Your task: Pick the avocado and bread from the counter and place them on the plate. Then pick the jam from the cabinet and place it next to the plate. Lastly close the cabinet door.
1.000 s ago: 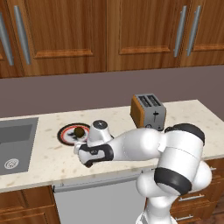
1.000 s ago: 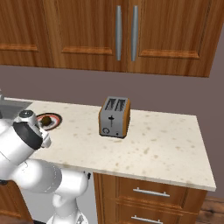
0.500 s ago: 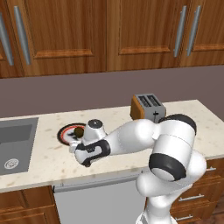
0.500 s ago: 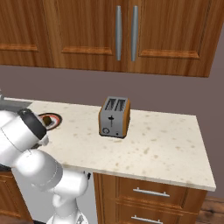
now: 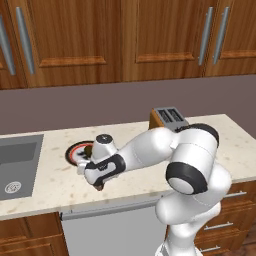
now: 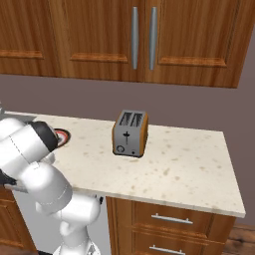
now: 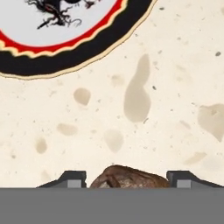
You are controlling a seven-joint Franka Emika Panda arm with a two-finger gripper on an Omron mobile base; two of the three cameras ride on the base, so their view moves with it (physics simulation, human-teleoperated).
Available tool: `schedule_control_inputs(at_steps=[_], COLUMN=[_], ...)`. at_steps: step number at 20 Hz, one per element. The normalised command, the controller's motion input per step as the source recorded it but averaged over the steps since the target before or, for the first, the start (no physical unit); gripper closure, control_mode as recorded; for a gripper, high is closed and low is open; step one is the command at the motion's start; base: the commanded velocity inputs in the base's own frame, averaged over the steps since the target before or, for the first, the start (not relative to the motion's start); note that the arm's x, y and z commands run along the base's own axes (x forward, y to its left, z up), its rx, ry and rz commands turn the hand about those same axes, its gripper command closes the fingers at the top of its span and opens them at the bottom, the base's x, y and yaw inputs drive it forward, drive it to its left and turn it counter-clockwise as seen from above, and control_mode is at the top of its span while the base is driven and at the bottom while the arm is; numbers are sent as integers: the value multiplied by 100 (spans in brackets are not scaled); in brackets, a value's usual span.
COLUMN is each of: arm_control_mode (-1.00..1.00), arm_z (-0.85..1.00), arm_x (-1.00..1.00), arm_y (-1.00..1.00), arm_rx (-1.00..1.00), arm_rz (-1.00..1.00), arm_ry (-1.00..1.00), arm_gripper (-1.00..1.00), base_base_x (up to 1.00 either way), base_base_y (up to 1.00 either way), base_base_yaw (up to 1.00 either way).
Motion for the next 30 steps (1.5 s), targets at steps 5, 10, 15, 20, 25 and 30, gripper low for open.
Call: schedule_control_inputs(at_steps=[5,10,15,20,25,30], arm_control_mode=[-100,-100,-100,-100,-100,-100], arm_z=[27,49,48,30,8,1], arm_x=[-3,0,1,20,38,44], arm_y=[0,0,0,-3,-2,0], arm_rx=[0,0,0,0,0,-4], arm_rz=[0,0,0,6,16,20], arm_ry=[-2,-7,-14,-9,-5,-2], arm_gripper=[100,100,100,100,100,100], base_base_x=[0,0,0,0,0,0], base_base_y=[0,0,0,0,0,0], base_base_yaw=[0,0,0,0,0,0])
